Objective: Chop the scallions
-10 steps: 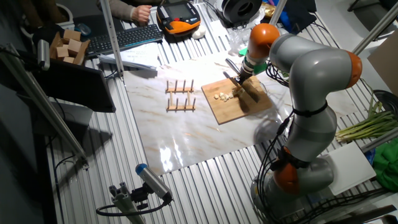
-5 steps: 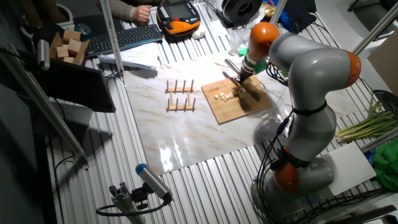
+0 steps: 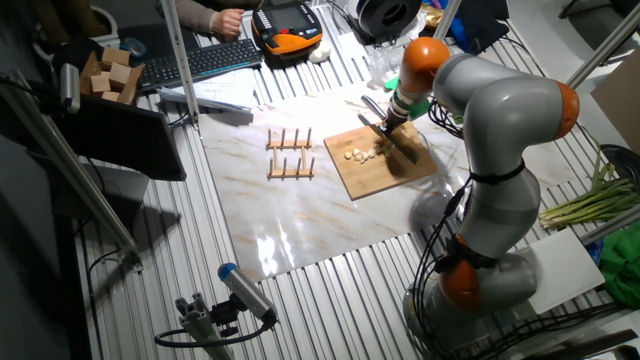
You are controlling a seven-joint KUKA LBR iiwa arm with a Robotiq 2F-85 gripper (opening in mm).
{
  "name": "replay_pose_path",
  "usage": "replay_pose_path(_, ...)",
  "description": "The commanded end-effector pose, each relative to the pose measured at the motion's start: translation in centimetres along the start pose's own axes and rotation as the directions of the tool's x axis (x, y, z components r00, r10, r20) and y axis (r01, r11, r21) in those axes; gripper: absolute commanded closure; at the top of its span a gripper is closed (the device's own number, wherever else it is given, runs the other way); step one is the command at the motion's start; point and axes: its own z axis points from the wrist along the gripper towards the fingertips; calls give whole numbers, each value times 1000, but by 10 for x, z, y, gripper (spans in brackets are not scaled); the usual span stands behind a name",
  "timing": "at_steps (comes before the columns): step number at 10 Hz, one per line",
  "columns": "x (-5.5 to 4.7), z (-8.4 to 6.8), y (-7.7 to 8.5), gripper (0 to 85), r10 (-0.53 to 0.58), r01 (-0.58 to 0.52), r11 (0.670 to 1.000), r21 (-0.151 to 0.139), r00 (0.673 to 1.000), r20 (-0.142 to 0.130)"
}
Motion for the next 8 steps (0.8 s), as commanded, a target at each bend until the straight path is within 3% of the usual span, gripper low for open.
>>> replay_pose_path(1, 2, 3, 1, 850, 4, -4, 1000, -3, 1000, -2)
replay_pose_path(5, 5, 19, 2, 850, 6, -6, 1000, -20, 1000, 16)
replay_pose_path(8, 12, 23, -1, 850, 4, -3, 1000, -29, 1000, 17)
